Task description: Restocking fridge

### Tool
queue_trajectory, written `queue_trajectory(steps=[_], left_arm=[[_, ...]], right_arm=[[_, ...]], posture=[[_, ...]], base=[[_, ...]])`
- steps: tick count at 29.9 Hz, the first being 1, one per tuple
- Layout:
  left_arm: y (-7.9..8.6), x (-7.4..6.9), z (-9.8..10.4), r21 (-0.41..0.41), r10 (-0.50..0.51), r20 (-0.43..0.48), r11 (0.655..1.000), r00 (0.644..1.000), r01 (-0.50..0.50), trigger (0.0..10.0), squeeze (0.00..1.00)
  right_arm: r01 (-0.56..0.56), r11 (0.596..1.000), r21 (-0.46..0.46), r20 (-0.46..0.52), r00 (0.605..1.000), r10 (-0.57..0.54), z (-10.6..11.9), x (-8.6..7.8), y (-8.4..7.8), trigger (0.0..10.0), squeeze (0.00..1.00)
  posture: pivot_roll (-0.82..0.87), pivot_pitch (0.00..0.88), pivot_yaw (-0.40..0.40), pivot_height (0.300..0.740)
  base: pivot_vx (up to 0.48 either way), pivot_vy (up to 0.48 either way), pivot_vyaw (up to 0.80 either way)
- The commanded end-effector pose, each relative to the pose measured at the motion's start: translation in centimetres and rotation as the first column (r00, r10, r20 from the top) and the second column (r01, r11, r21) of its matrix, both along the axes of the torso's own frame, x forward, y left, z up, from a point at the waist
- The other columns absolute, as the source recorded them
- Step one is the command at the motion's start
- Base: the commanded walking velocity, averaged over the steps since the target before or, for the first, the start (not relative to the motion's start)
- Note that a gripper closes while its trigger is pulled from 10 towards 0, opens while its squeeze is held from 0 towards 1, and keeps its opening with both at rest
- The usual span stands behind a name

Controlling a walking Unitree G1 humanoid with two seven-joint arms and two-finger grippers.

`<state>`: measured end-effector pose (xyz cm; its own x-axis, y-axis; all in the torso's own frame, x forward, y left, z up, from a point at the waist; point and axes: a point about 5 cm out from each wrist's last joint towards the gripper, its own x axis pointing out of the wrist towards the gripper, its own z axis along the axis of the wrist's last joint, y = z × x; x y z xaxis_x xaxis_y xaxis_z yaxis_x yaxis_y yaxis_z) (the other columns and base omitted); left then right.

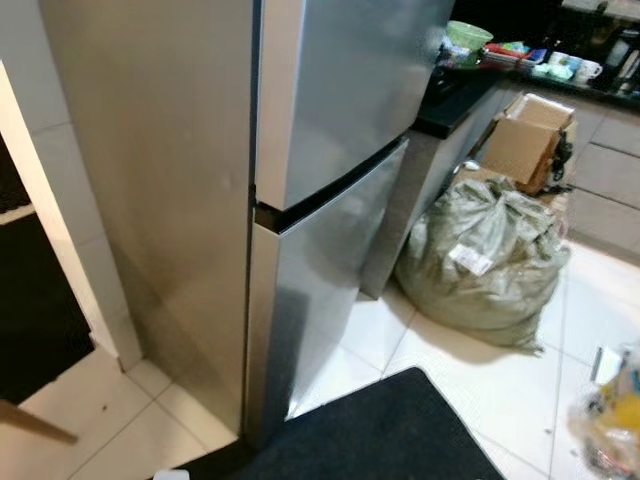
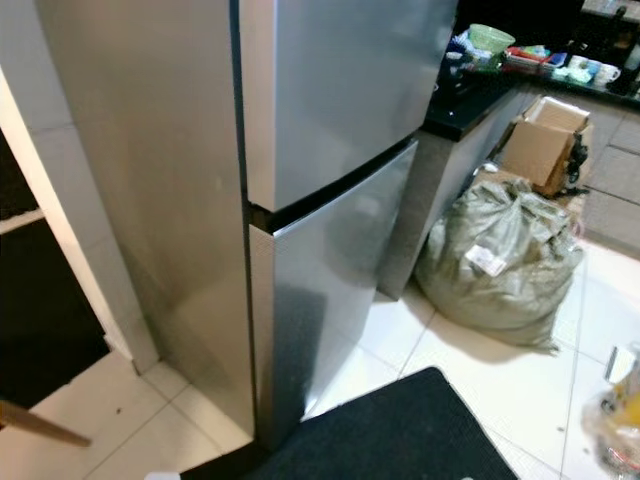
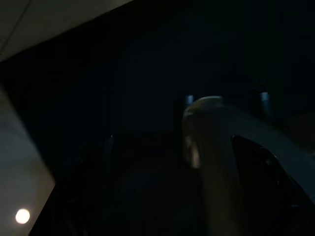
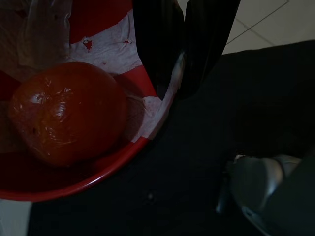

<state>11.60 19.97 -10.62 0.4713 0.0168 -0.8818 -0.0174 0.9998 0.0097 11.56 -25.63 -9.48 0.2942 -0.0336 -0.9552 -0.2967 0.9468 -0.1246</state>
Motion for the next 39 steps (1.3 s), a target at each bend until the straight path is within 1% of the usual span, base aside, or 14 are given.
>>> queue_trajectory(steps=[1,8,16,21,26,27,29,31,33,35,36,37,38,39], left_arm=[[-0.8,-0.6,-0.3,-0.021,-0.007,-0.020,1.000,1.000,0.006,10.0,0.00],[-0.7,-0.6,-0.3,-0.021,0.009,-0.013,1.000,1.000,-0.009,10.0,0.00],[0.2,0.1,0.1,-0.013,0.051,0.018,0.999,0.999,-0.051,10.0,0.00],[2.9,2.7,1.5,0.056,0.117,0.139,0.990,0.983,-0.126,10.0,0.00],[6.6,7.2,5.0,0.052,0.210,0.380,0.968,0.901,-0.247,10.0,0.00],[7.2,8.5,6.1,0.031,0.210,0.445,0.968,0.871,-0.249,10.0,1.00],[7.5,9.2,6.8,0.018,0.206,0.482,0.969,0.852,-0.245,10.0,1.00],[8.2,12.6,9.9,-0.009,0.129,0.612,0.988,0.780,-0.156,10.0,1.00],[8.2,13.3,10.6,-0.015,0.114,0.638,0.991,0.761,-0.135,10.0,1.00],[7.6,15.4,12.8,-0.060,0.074,0.725,0.997,0.685,-0.044,10.0,1.00],[7.6,15.4,12.8,-0.060,0.074,0.725,0.997,0.685,-0.044,10.0,1.00],[7.1,16.4,13.9,-0.082,0.047,0.765,0.996,0.643,0.024,10.0,1.00],[7.1,16.4,13.9,-0.082,0.047,0.765,0.996,0.643,0.024,10.0,1.00],[6.2,17.5,15.2,-0.055,-0.032,0.799,0.991,0.601,0.125,10.0,1.00]], right_arm=[[0.008,1.000,-0.027,0.003,1.000,-0.008,0.2,0.0,-0.8,10.0,0.00],[0.010,1.000,-0.027,0.003,1.000,-0.010,0.2,-0.1,-0.9,10.0,0.00],[0.010,1.000,-0.024,0.001,1.000,-0.010,0.2,-0.1,-0.8,10.0,0.00],[0.008,1.000,-0.022,0.000,1.000,-0.008,0.2,-0.2,-0.8,10.0,0.00],[0.011,1.000,-0.027,0.000,1.000,-0.011,0.3,-0.3,-1.1,10.0,0.00],[0.011,1.000,-0.028,0.001,1.000,-0.011,0.3,-0.3,-1.1,10.0,0.00],[0.011,1.000,-0.028,0.001,1.000,-0.011,0.3,-0.2,-1.1,10.0,0.00],[0.010,1.000,-0.027,0.002,1.000,-0.010,0.3,-0.2,-1.1,10.0,0.00],[0.009,1.000,-0.027,0.001,1.000,-0.009,0.3,-0.2,-1.1,10.0,0.00],[0.009,1.000,-0.025,0.001,1.000,-0.009,0.2,-0.3,-0.9,10.0,0.00],[0.009,1.000,-0.025,0.001,1.000,-0.009,0.2,-0.3,-0.9,10.0,0.00],[0.008,1.000,-0.024,0.001,1.000,-0.008,0.2,-0.3,-0.9,10.0,0.00],[0.008,1.000,-0.024,0.001,1.000,-0.008,0.2,-0.3,-0.9,10.0,0.00],[0.008,1.000,-0.023,0.001,1.000,-0.008,0.2,-0.3,-0.8,10.0,0.00]], posture=[[-0.11,0.002,-0.097,0.740],[-0.11,0.002,-0.095,0.740],[-0.11,0.003,-0.093,0.740],[-0.11,0.004,-0.094,0.740],[-0.11,0.002,-0.093,0.740],[-0.11,0.002,-0.093,0.740],[-0.11,0.002,-0.093,0.740],[-0.10,0.002,-0.092,0.740],[-0.10,0.002,-0.091,0.740],[-0.10,0.002,-0.090,0.740],[-0.10,0.002,-0.090,0.740],[-0.10,0.004,-0.090,0.740],[-0.10,0.004,-0.090,0.740],[-0.10,0.005,-0.091,0.740]], base=[[0.000,-0.469,0.00],[0.000,-0.442,0.00],[0.000,0.000,0.00],[0.000,0.000,0.00],[0.000,0.000,0.00],[0.000,0.000,0.00],[0.000,0.000,0.00],[0.000,0.000,0.00],[0.000,0.000,0.00],[0.000,0.000,0.00],[0.000,0.000,0.00],[0.000,0.000,0.00],[0.000,0.000,0.00],[0.000,0.000,0.00]])
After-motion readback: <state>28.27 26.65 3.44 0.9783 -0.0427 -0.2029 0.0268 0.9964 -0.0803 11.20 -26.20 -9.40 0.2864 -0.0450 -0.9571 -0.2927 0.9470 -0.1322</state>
